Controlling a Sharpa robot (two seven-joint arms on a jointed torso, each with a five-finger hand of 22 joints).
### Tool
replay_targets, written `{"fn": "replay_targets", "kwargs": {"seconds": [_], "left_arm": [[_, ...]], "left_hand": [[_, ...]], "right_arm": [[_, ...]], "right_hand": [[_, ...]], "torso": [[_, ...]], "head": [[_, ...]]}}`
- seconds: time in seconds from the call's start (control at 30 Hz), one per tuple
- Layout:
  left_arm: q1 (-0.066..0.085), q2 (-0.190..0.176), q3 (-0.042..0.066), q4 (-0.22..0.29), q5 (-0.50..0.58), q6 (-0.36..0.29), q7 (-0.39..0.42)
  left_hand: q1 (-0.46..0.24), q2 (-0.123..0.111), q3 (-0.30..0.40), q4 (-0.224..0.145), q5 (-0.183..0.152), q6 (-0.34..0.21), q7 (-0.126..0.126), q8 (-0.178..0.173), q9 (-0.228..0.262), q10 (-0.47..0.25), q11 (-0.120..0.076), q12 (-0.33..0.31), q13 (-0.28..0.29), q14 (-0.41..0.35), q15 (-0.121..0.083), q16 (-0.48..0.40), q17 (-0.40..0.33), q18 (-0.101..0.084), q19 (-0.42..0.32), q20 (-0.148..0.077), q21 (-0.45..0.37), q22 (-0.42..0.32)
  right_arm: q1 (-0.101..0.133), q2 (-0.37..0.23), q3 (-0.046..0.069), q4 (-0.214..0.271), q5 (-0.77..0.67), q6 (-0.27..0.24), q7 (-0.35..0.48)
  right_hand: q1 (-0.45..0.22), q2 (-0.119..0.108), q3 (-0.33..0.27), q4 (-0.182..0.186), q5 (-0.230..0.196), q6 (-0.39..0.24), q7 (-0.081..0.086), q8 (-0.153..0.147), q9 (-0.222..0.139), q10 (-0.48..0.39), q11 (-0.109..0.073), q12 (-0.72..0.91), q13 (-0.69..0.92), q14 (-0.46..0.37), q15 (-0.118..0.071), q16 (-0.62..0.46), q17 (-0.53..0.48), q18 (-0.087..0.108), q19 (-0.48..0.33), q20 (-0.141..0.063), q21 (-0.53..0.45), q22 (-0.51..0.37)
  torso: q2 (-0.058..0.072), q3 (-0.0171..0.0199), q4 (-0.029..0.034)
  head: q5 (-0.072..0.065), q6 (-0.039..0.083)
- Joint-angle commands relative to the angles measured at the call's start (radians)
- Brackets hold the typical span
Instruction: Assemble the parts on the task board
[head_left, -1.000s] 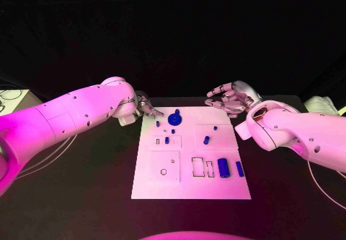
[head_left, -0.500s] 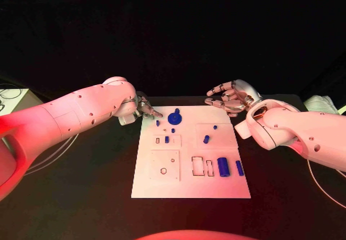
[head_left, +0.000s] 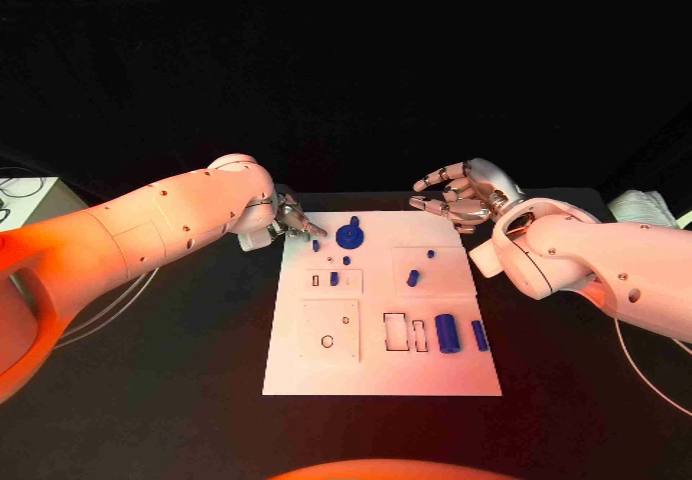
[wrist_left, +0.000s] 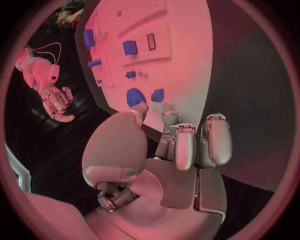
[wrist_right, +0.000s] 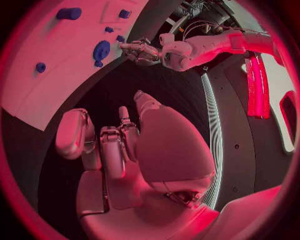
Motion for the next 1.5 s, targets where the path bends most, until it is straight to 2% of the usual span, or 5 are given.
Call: {"fn": "replay_targets", "kwargs": {"seconds": [0.03, 0.8, 1.07, 1.33, 1.5], "left_arm": [[0.001, 0.006, -0.002, 0.001, 0.008, 0.029, 0.021], [-0.001, 0.015, -0.012, -0.011, 0.015, 0.047, 0.026], [-0.001, 0.016, -0.014, -0.015, 0.014, 0.049, 0.026], [-0.002, 0.015, -0.014, -0.016, 0.014, 0.055, 0.027], [-0.002, 0.015, -0.015, -0.016, 0.015, 0.056, 0.029]], "left_hand": [[0.004, 0.011, -0.004, -0.001, 0.006, 0.002, 0.004, -0.005, -0.003, -0.008, 0.000, -0.003, 0.001, 0.072, 0.009, -0.002, 0.191, 0.015, 0.002, 0.007, -0.004, 0.000], [0.024, 0.023, 0.002, -0.003, 0.005, 0.008, 0.004, -0.010, -0.012, -0.009, 0.000, 0.000, 0.001, 0.072, 0.010, -0.002, 0.191, 0.015, 0.002, 0.009, -0.004, 0.001], [0.042, 0.037, 0.012, -0.003, 0.004, 0.017, 0.002, -0.013, -0.020, -0.006, -0.002, 0.004, 0.005, 0.074, 0.009, 0.001, 0.194, 0.014, 0.004, 0.009, -0.003, 0.004], [0.104, 0.058, 0.062, -0.012, 0.002, 0.029, -0.006, -0.018, -0.035, -0.003, -0.009, 0.008, 0.006, 0.076, 0.003, 0.006, 0.199, 0.013, 0.007, 0.006, -0.001, 0.010], [0.129, 0.057, 0.093, -0.017, 0.003, 0.033, -0.009, -0.018, -0.040, -0.001, -0.012, 0.010, 0.007, 0.077, 0.001, 0.007, 0.200, 0.013, 0.008, 0.004, 0.000, 0.012]], "right_arm": [[0.000, 0.001, 0.000, 0.001, -0.003, 0.013, 0.010], [0.000, 0.001, 0.000, 0.002, -0.003, 0.013, 0.010], [0.000, 0.001, 0.000, 0.002, -0.003, 0.013, 0.010], [0.000, 0.000, 0.000, 0.002, -0.003, 0.013, 0.010], [0.000, 0.001, 0.000, 0.002, -0.003, 0.013, 0.010]], "right_hand": [[-0.008, 0.003, 0.006, -0.002, 0.005, -0.008, 0.002, 0.004, -0.001, -0.004, 0.001, -0.003, 0.105, 0.101, 0.001, -0.002, 0.250, 0.019, -0.006, 0.001, -0.005, 0.000], [-0.008, 0.003, 0.006, -0.002, 0.005, -0.008, 0.002, 0.004, -0.001, -0.004, 0.001, -0.003, 0.105, 0.101, 0.001, -0.002, 0.250, 0.019, -0.006, 0.001, -0.005, 0.000], [-0.011, 0.003, 0.010, -0.003, 0.006, -0.009, 0.002, 0.006, -0.002, -0.002, 0.001, -0.001, 0.107, 0.101, 0.001, -0.002, 0.251, 0.019, -0.005, 0.001, -0.005, 0.000], [-0.011, 0.003, 0.010, -0.003, 0.006, -0.009, 0.002, 0.006, -0.002, -0.002, 0.001, -0.001, 0.107, 0.101, 0.001, -0.002, 0.251, 0.019, -0.005, 0.001, -0.005, 0.000], [-0.011, 0.004, 0.011, -0.003, 0.006, -0.009, 0.002, 0.006, -0.002, -0.002, 0.001, -0.001, 0.106, 0.101, 0.001, -0.002, 0.250, 0.019, -0.005, 0.001, -0.006, 0.000]], "torso": [[0.000, 0.0008, 0.0008], [0.001, 0.0009, -0.0003], [0.000, 0.0005, 0.0013], [0.000, 0.0008, 0.0003], [0.000, 0.0007, 0.0002]], "head": [[-0.001, -0.001], [0.000, -0.002], [-0.001, -0.004], [-0.001, -0.005], [-0.001, -0.006]]}}
